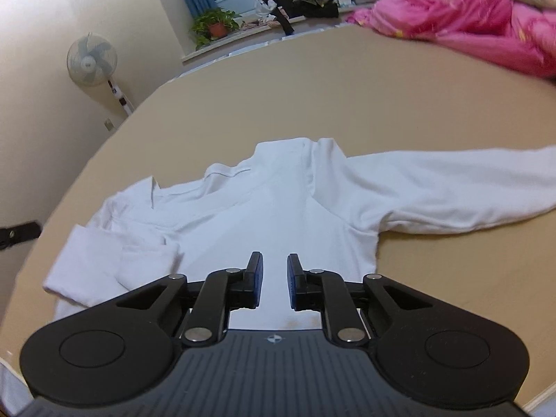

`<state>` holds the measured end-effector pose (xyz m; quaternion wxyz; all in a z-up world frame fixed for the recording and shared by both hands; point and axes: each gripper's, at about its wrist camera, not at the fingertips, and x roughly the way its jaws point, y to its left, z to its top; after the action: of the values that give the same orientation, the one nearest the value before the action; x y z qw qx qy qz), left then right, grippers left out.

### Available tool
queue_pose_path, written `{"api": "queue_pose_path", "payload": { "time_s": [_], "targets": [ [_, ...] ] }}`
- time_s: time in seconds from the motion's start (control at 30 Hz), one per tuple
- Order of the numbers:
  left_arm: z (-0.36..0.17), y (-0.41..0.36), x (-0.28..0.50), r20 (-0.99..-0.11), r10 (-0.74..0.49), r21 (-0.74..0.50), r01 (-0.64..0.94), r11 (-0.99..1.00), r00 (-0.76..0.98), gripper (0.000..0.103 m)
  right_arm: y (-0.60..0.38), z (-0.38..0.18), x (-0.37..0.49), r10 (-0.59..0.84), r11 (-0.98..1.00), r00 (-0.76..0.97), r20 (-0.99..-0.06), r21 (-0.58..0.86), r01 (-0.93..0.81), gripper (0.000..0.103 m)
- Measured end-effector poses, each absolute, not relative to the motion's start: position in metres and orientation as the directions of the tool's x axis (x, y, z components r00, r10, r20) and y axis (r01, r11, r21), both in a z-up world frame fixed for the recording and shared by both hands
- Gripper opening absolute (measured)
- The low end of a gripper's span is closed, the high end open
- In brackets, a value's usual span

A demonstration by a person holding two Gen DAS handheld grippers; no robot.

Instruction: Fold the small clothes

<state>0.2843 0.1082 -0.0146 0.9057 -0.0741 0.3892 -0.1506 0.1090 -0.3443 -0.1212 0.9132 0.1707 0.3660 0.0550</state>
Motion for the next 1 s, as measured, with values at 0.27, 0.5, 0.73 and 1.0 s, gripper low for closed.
{"api": "queue_pose_path", "payload": {
  "time_s": [0.27, 0.5, 0.73, 1.0],
  "targets": [
    [-0.032, 0.174, 0.272, -0.743, -0.071, -0.126, -0.035, 0.991, 0.666, 0.031, -0.302, -0.129, 0.126, 0.424, 0.869, 0.672, -0.608, 0.483, -0.110, 0.018],
    [-0.025, 0.191, 0.291, -0.698, -0.018, -0.127, -0.099, 0.987, 0.716, 0.033, -0.238, -0.147, 0.149, 0.454, 0.888, 0.606, -0.653, 0.386, -0.250, 0.039],
    [-0.031, 0.194, 0.300, -0.708, -0.002, -0.113, -0.110, 0.987, 0.706, 0.033, -0.219, -0.165, 0.182, 0.472, 0.877, 0.574, -0.669, 0.419, -0.233, 0.036],
    [-0.033, 0.195, 0.309, -0.689, -0.020, -0.160, -0.125, 0.979, 0.724, 0.033, -0.255, -0.112, 0.163, 0.363, 0.870, 0.841, -0.401, 0.469, -0.151, 0.001]
  ]
}}
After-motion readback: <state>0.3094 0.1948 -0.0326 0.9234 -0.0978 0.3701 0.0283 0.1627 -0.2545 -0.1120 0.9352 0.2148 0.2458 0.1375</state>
